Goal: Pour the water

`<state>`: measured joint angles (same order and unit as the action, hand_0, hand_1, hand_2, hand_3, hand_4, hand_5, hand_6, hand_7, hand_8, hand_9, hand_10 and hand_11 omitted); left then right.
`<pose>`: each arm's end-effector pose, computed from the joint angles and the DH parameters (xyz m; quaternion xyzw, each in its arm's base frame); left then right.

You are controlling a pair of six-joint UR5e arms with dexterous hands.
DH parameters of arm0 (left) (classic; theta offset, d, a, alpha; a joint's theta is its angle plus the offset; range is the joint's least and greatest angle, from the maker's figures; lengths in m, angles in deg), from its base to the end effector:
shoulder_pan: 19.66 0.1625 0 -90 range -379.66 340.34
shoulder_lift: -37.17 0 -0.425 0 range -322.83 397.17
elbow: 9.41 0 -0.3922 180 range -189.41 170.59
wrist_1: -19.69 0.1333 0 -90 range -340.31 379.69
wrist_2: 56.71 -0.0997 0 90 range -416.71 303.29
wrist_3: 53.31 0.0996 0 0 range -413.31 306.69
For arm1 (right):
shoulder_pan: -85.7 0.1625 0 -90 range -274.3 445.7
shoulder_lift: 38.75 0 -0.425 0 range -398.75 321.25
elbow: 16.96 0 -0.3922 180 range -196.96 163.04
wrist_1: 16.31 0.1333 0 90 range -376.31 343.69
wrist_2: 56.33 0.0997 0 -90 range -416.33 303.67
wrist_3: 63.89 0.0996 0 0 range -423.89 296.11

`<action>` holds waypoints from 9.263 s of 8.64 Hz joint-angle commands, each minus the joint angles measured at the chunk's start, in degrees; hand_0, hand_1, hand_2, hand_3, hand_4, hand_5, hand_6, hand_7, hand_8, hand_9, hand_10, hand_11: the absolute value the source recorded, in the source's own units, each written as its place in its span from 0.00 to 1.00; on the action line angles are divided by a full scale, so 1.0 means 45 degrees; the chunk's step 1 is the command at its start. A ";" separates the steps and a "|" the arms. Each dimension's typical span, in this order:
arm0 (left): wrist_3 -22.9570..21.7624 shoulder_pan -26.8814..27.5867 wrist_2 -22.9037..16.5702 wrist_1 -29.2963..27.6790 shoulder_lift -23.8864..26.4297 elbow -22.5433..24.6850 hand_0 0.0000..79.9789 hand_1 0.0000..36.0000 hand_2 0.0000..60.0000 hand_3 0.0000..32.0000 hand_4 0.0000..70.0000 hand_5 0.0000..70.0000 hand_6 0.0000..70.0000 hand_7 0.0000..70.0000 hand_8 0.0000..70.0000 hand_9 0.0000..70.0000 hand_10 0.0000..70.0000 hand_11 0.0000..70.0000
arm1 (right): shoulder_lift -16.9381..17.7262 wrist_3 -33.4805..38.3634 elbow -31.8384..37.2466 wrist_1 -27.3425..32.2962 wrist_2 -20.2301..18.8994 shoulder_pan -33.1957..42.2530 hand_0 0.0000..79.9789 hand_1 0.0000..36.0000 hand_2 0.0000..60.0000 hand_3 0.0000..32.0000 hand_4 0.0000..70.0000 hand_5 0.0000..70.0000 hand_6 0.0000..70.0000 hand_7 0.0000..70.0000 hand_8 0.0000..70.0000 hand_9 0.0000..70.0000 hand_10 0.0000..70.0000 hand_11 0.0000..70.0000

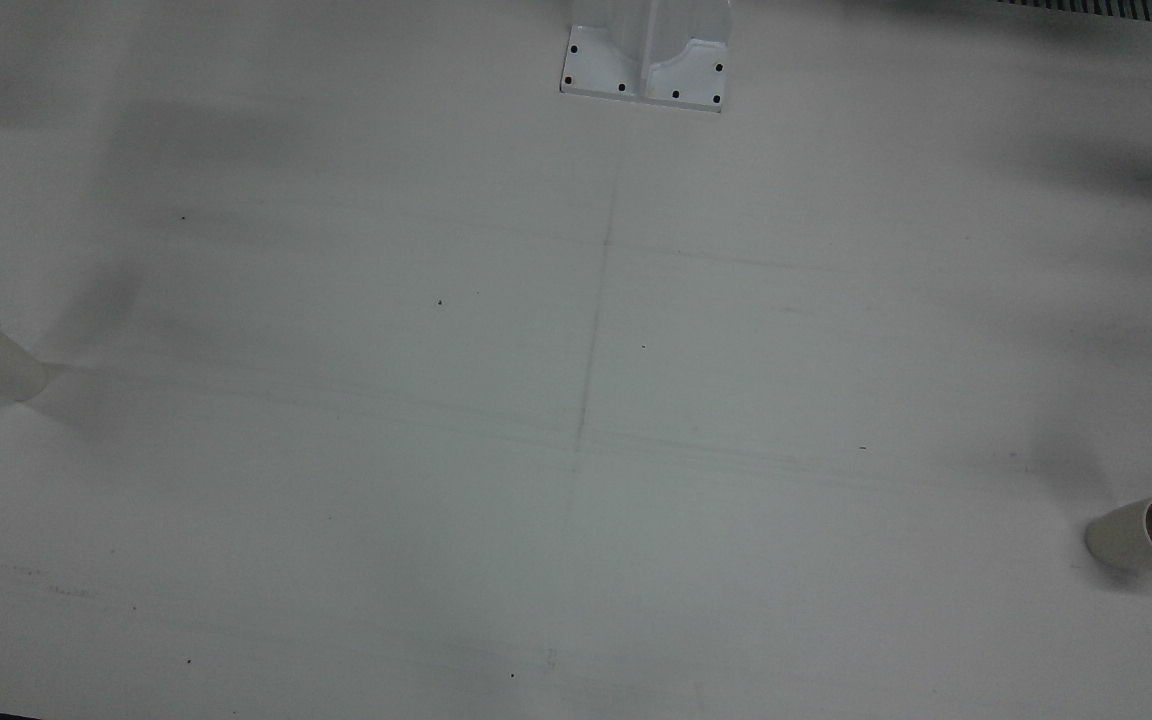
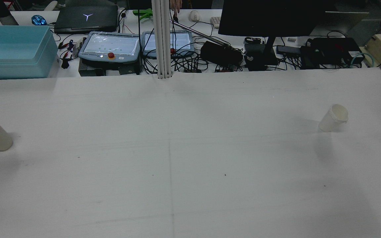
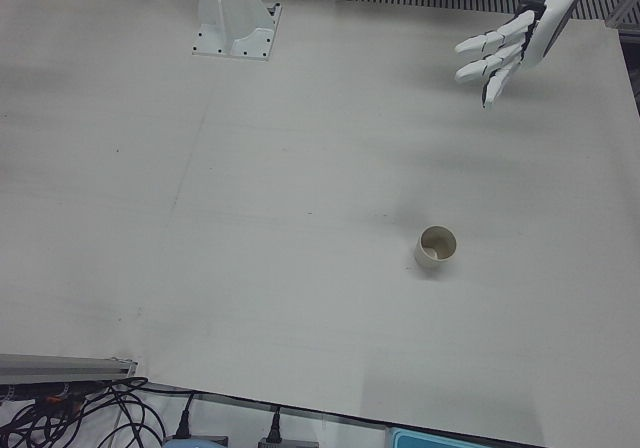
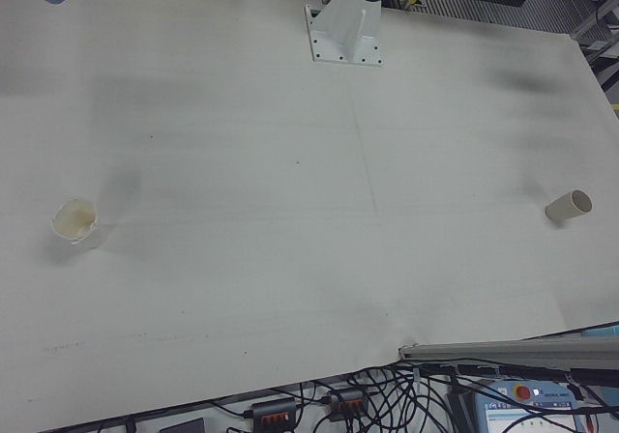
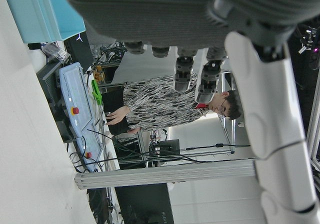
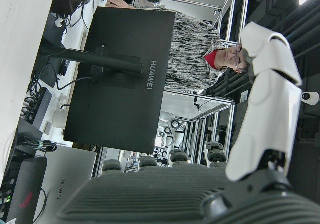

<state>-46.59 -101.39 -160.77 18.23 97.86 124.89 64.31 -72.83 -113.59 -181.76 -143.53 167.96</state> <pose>-0.0660 -0.3044 0.4999 -0.0840 0.7939 -0.5763 0.1747 0.0822 -0.4212 0.7051 0.0239 -0.7550 0.6508 0.0768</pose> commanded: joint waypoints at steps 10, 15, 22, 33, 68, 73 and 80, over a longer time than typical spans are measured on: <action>0.4067 0.0600 0.0586 -0.5749 0.3401 -0.9759 0.99 0.63 0.00 0.00 0.33 0.00 0.17 0.15 0.03 0.01 0.04 0.10 | -0.0986 -0.1117 0.1248 -0.0032 0.0100 -0.0507 0.65 0.74 0.54 0.00 0.00 0.11 0.22 0.26 0.08 0.12 0.00 0.00; 0.4426 0.4227 0.2920 -0.5535 0.6275 -1.2888 1.00 0.84 0.00 0.00 0.23 0.00 0.14 0.11 0.02 0.00 0.02 0.09 | -0.1456 -0.1195 0.2195 0.0223 0.0042 -0.0683 0.65 0.74 0.53 0.00 0.00 0.11 0.20 0.19 0.07 0.11 0.00 0.00; 0.4289 0.5312 0.3906 -0.5711 0.7294 -1.3830 0.77 0.52 0.00 0.00 0.32 0.00 0.13 0.10 0.01 0.00 0.02 0.06 | -0.1358 -0.1118 0.2136 0.0223 0.0023 -0.0626 0.65 0.73 0.50 0.00 0.00 0.10 0.18 0.16 0.05 0.08 0.00 0.00; 0.2420 0.5273 0.4043 -0.3005 0.7411 -1.1905 1.00 1.00 1.00 0.00 0.32 1.00 0.15 0.10 0.02 0.00 0.06 0.15 | -0.1260 -0.0864 0.2232 0.0768 0.0062 -0.0643 0.65 0.73 0.45 0.00 0.00 0.10 0.14 0.08 0.03 0.04 0.00 0.00; 0.1203 0.9862 0.4805 0.6788 1.6991 -0.9856 1.00 1.00 1.00 0.00 0.30 1.00 0.17 0.14 0.03 0.01 0.05 0.14 | -1.0969 -0.7898 -0.2763 -0.8436 0.1038 -0.2244 1.00 1.00 1.00 0.00 0.77 0.39 1.00 1.00 0.79 1.00 0.15 0.27; 0.1184 1.0761 0.5156 0.7335 1.8310 -1.0744 1.00 1.00 1.00 0.00 0.31 1.00 0.19 0.16 0.03 0.01 0.05 0.14 | -1.3174 -1.3978 -0.2708 -0.9755 0.3279 -0.7938 1.00 1.00 1.00 0.00 1.00 0.37 1.00 1.00 0.68 0.89 0.19 0.34; 0.0617 0.9394 0.4961 0.7218 1.7121 -1.0199 1.00 1.00 1.00 0.00 0.28 1.00 0.17 0.14 0.03 0.01 0.04 0.13 | -1.2081 -1.4886 -0.2649 -1.0598 0.3791 -0.8731 1.00 1.00 1.00 0.00 0.84 0.35 0.93 1.00 0.61 0.83 0.08 0.18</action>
<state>-42.96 -58.24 -138.32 50.75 177.70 77.55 8.87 -138.81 -125.88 -229.13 -126.85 128.73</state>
